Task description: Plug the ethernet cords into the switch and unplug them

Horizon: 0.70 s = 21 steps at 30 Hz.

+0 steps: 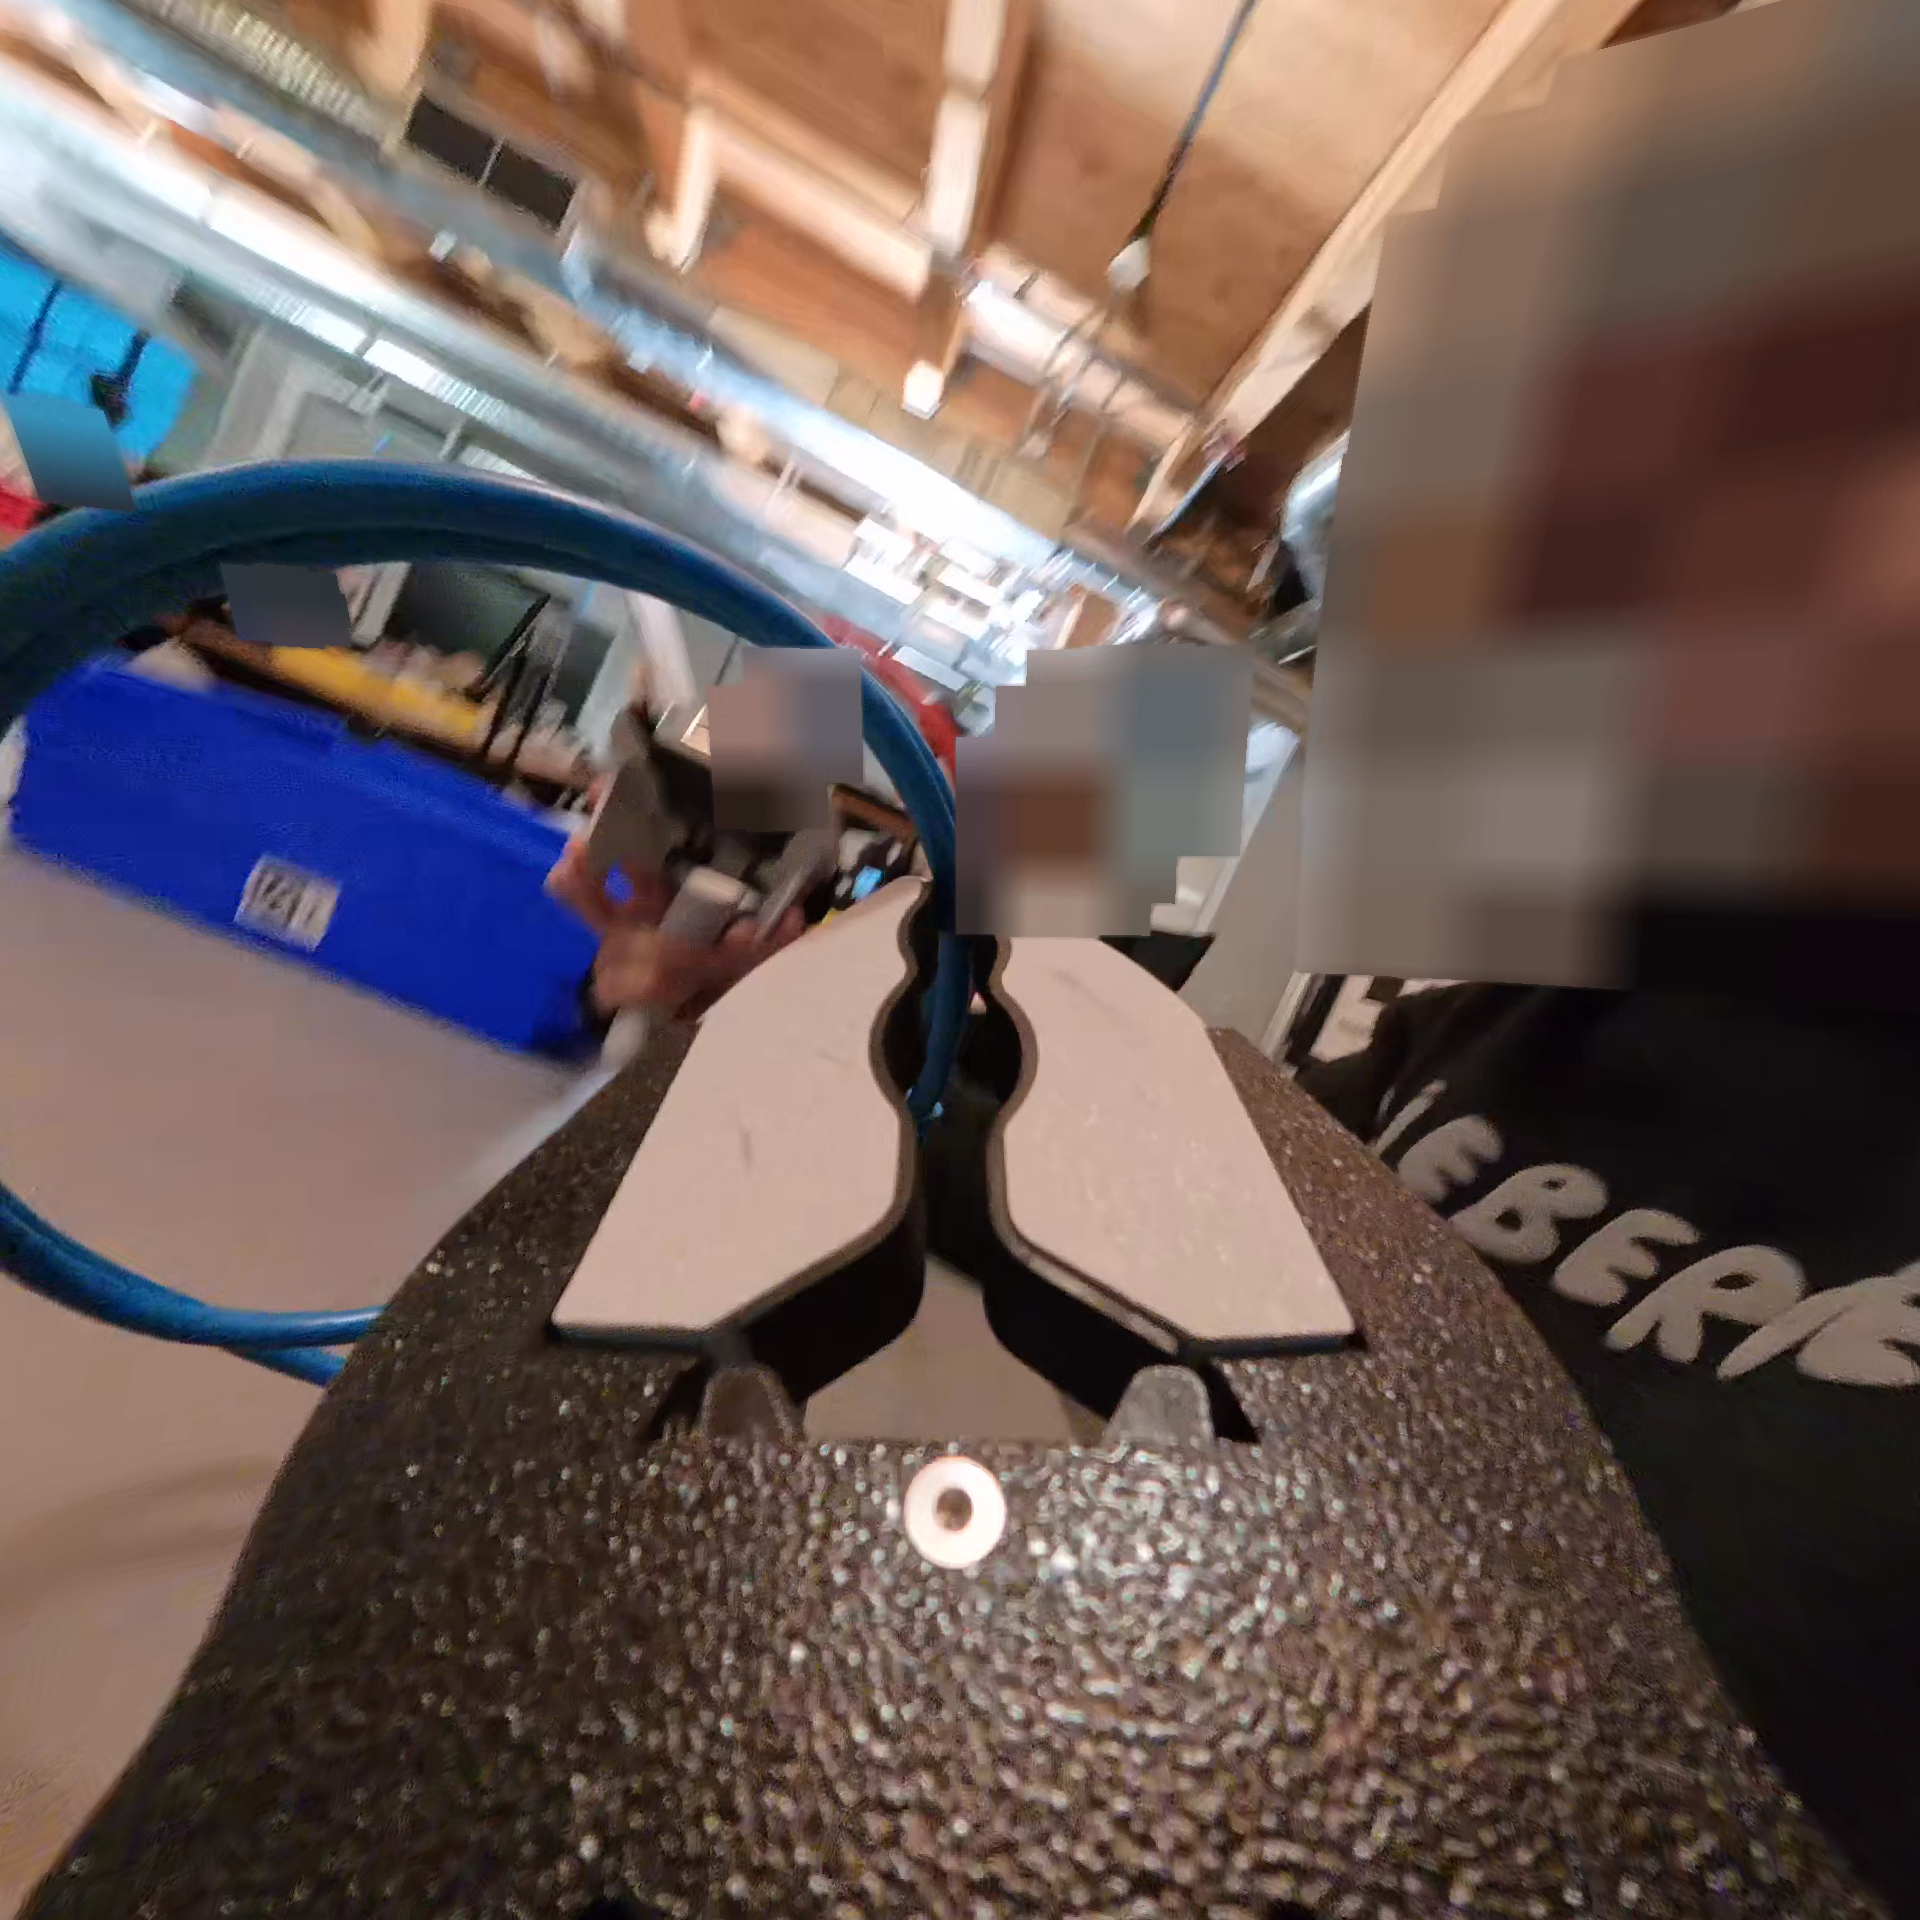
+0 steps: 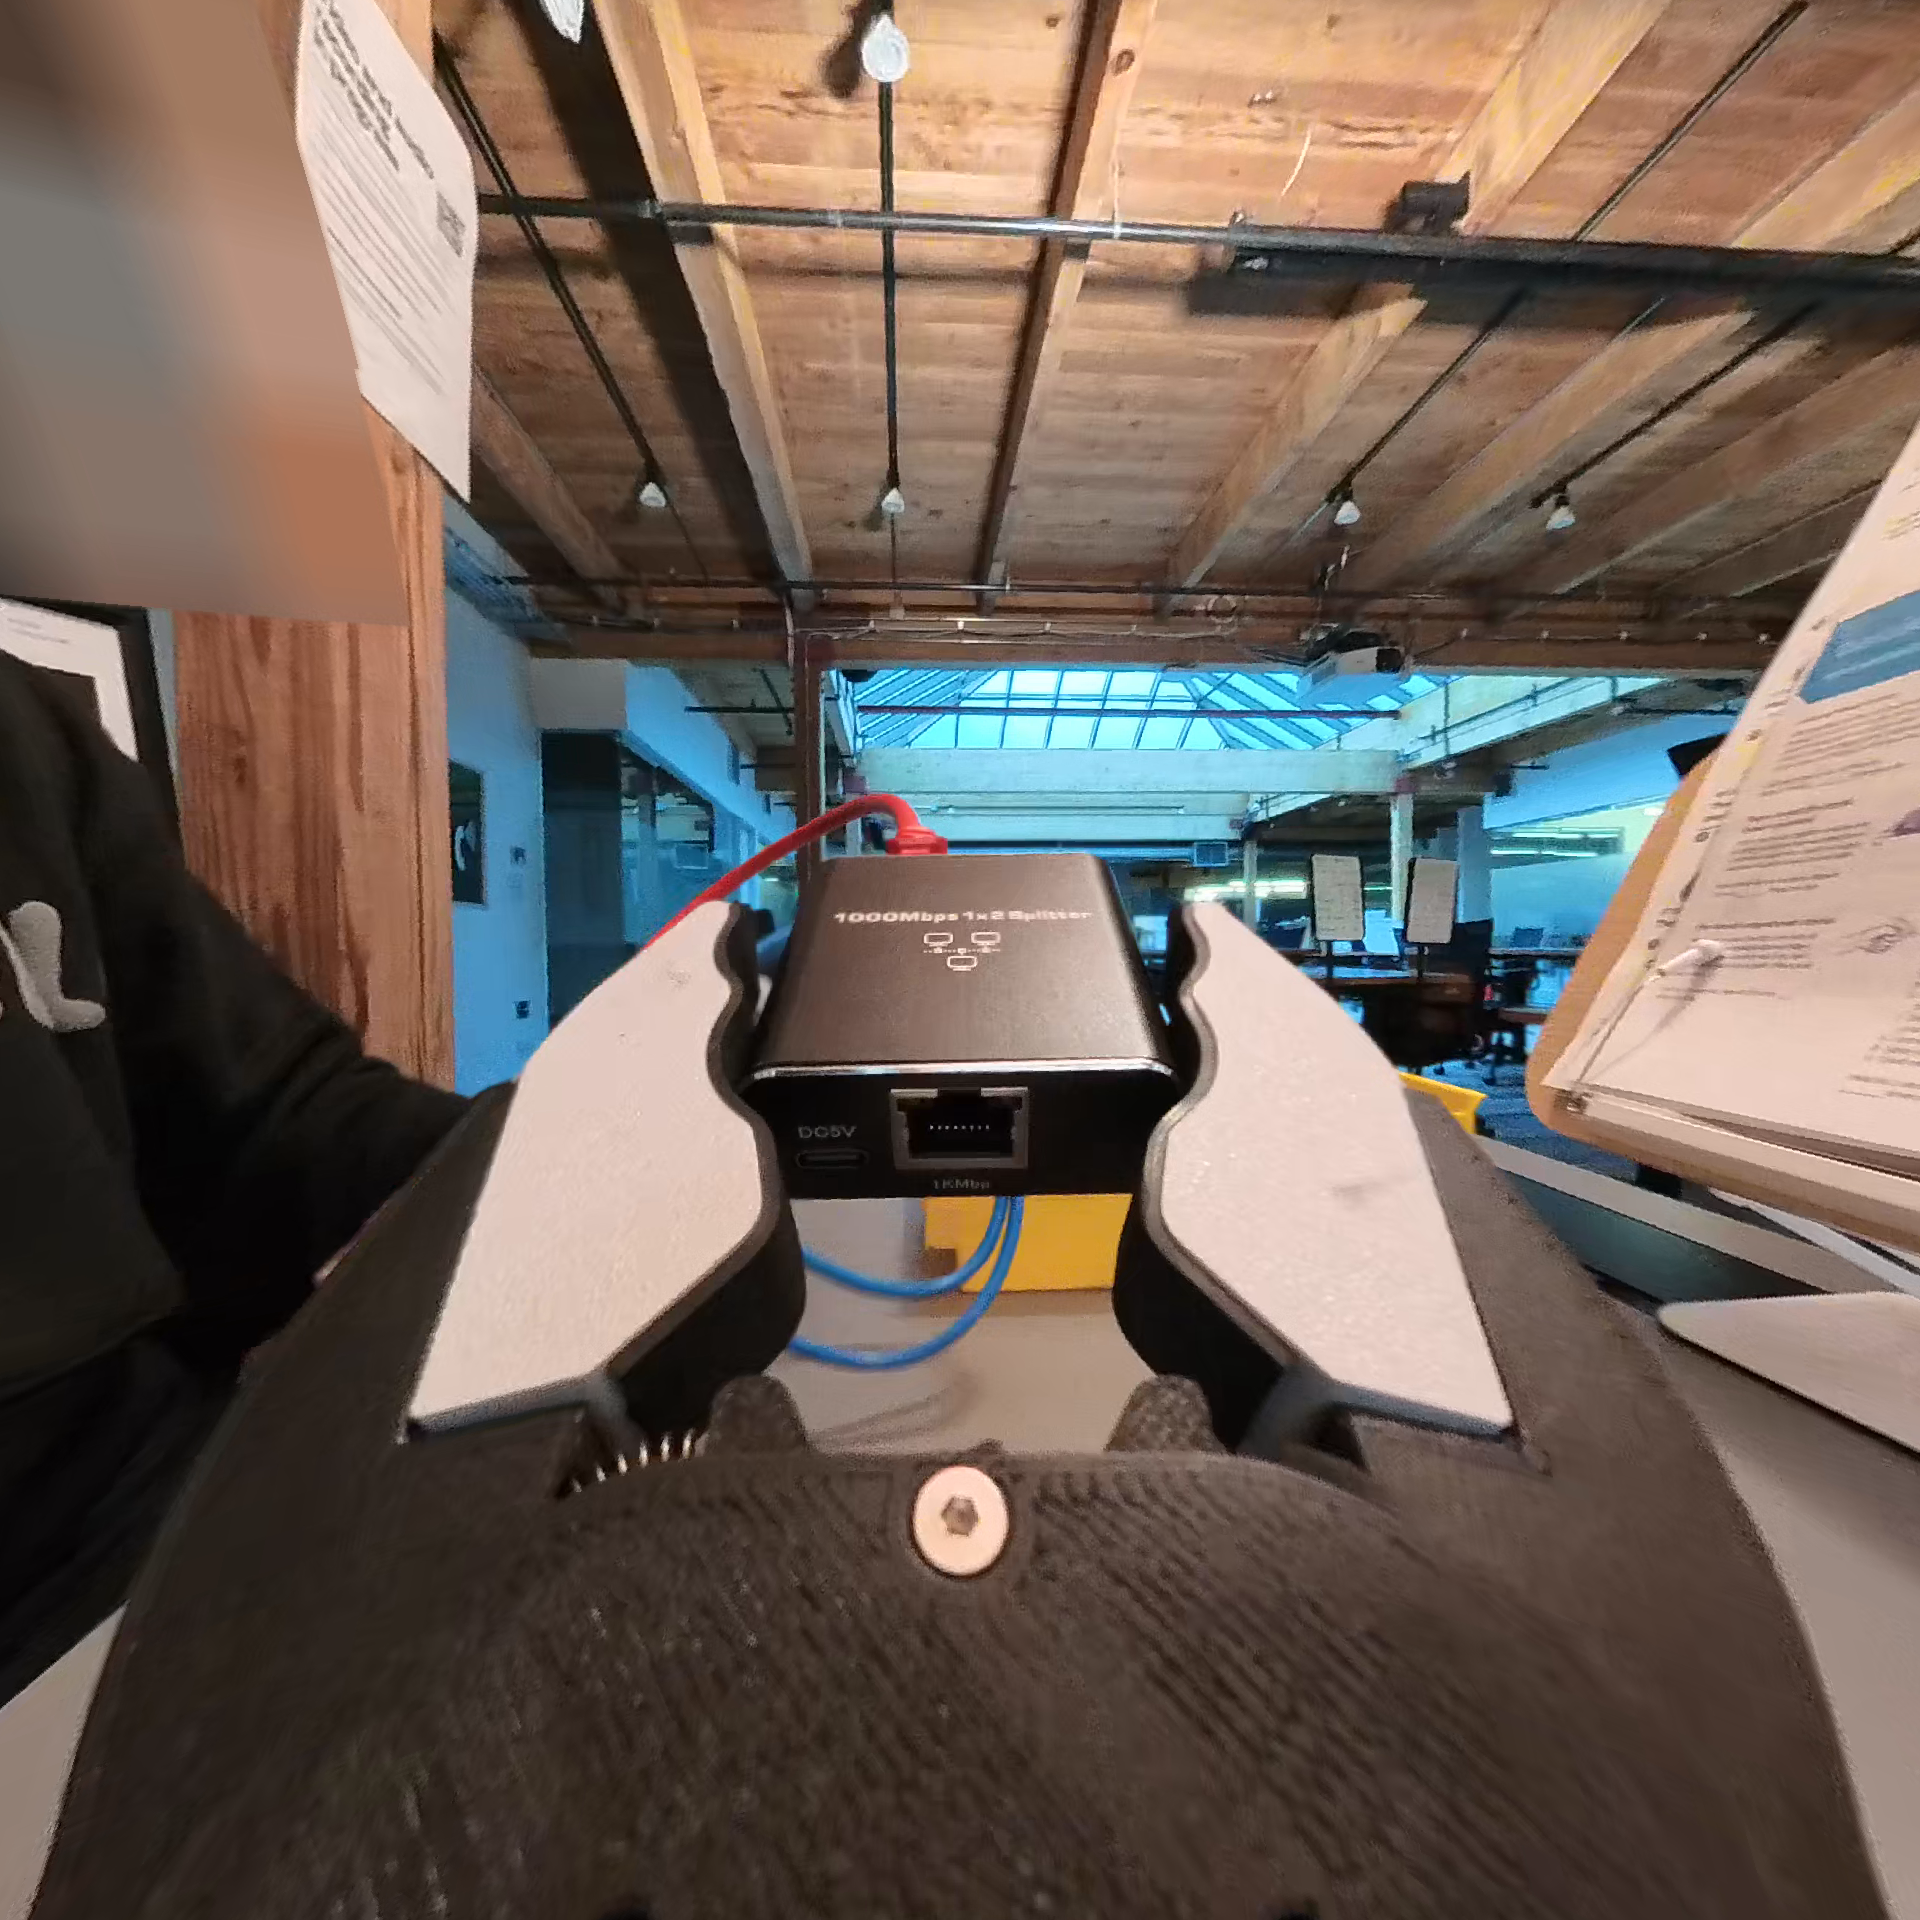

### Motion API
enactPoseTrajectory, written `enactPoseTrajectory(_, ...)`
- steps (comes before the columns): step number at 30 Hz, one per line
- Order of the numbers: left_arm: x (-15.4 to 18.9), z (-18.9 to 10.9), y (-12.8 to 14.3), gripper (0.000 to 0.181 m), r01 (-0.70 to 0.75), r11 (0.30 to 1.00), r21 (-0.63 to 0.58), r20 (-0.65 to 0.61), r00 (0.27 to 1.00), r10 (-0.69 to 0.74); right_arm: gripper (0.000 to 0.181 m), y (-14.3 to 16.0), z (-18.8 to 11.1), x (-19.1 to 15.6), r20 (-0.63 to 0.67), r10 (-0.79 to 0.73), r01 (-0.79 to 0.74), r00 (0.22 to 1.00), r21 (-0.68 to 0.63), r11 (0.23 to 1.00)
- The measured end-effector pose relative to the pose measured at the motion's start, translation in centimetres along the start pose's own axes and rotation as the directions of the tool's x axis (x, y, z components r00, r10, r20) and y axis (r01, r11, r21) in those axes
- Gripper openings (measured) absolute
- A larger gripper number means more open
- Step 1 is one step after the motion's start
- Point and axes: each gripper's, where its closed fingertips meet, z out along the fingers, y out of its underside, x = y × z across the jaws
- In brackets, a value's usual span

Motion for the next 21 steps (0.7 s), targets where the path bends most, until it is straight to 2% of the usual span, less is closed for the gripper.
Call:
enactPoseTrajectory(1,-0.5,-0.5,1.1,0.005,-0.004,0.999,-0.045,0.054,0.999,0.007,0.076,0.0,-0.2,0.2,-0.010,0.000,0.000,1.000,0.001,1.000)
enactPoseTrajectory(4,-2.2,-2.7,2.8,0.005,-0.042,0.990,-0.137,0.263,0.962,0.077,0.077,0.2,-0.3,0.5,-0.017,0.003,-0.003,1.000,-0.006,1.000)
enactPoseTrajectory(7,-3.1,-5.2,3.8,0.005,0.006,0.980,-0.201,0.433,0.897,0.083,0.077,0.8,0.0,0.5,-0.011,0.008,-0.008,1.000,-0.028,1.000)
enactPoseTrajectory(10,-4.6,-8.7,5.5,0.006,0.157,0.940,-0.302,0.647,0.758,0.082,0.077,1.6,0.3,0.4,-0.006,0.011,-0.011,1.000,-0.057,0.998)
enactPoseTrajectory(12,-4.9,-11.4,7.4,0.012,0.270,0.853,-0.447,0.724,0.669,0.167,0.076,2.0,0.4,0.3,-0.002,0.016,-0.016,1.000,-0.070,0.997)
enactPoseTrajectory(14,-4.8,-13.7,8.7,0.016,0.332,0.735,-0.591,0.729,0.609,0.311,0.077,2.4,0.5,0.3,0.001,0.020,-0.020,1.000,-0.085,0.996)
enactPoseTrajectory(16,-4.4,-14.9,9.0,0.020,0.310,0.625,-0.717,0.661,0.587,0.467,0.076,2.9,0.7,0.3,0.004,0.024,-0.024,1.000,-0.103,0.994)
enactPoseTrajectory(19,-3.5,-12.9,8.0,0.027,0.100,0.521,-0.848,0.459,0.632,0.625,0.076,3.5,0.9,0.1,0.015,0.031,-0.029,0.999,-0.129,0.991)
enactPoseTrajectory(21,-3.1,-11.2,7.7,0.032,-0.063,0.422,-0.904,0.283,0.651,0.704,0.076,3.7,0.9,0.0,0.018,0.033,-0.030,0.999,-0.138,0.990)
